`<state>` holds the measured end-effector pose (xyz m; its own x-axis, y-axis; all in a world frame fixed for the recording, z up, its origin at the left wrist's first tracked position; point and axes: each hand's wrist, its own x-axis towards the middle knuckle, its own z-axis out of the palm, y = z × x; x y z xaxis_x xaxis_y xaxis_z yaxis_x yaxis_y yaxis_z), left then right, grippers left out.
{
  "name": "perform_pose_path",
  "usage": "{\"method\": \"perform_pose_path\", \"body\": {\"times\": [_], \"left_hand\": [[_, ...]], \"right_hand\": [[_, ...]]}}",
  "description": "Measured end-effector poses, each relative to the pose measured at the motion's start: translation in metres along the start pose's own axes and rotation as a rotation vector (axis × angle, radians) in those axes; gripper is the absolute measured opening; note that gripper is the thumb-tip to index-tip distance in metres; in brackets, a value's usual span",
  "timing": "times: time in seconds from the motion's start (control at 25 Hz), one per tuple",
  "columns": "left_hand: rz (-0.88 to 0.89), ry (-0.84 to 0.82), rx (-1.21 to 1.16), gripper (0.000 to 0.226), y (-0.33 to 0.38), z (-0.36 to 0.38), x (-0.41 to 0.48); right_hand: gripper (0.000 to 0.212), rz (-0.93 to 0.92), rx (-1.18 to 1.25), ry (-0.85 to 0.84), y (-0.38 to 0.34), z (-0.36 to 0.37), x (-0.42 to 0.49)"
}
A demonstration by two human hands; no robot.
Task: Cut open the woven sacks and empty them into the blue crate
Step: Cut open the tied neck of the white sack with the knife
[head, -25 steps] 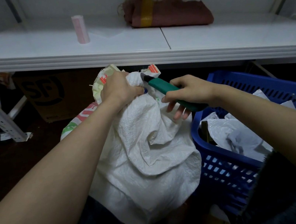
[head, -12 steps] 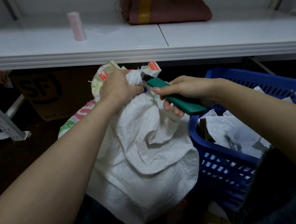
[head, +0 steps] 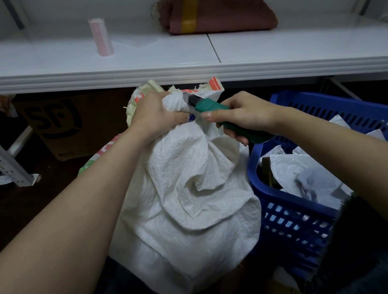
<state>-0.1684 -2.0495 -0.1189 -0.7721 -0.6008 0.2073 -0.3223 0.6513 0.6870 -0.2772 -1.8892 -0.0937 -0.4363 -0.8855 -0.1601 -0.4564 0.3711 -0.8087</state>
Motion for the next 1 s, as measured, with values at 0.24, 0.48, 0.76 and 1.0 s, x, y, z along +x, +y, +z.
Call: {"method": "perform_pose_path", "body": {"times": [0.24,0.48,0.76,1.0], "left_hand": [[-0.045,0.006,-0.009,0.022,-0.002,0.002,0.003],[-0.085,0.058,0.047,0.023,-0.003,0.003,0.007],[-0.179,0.16,0.083,0.036,-0.003,0.007,0.011],[-0.241,0.197,0.074,0.034,-0.006,-0.003,0.007]], "right_hand": [[0.035,-0.044,-0.201,0.133,-0.003,0.005,0.003],[0.038,-0.052,-0.476,0.279,-0.007,0.016,0.007],[0.043,-0.006,-0.732,0.485,-0.02,0.038,0.007],[0.042,-0.003,-0.723,0.467,-0.036,0.046,0.012]]}}
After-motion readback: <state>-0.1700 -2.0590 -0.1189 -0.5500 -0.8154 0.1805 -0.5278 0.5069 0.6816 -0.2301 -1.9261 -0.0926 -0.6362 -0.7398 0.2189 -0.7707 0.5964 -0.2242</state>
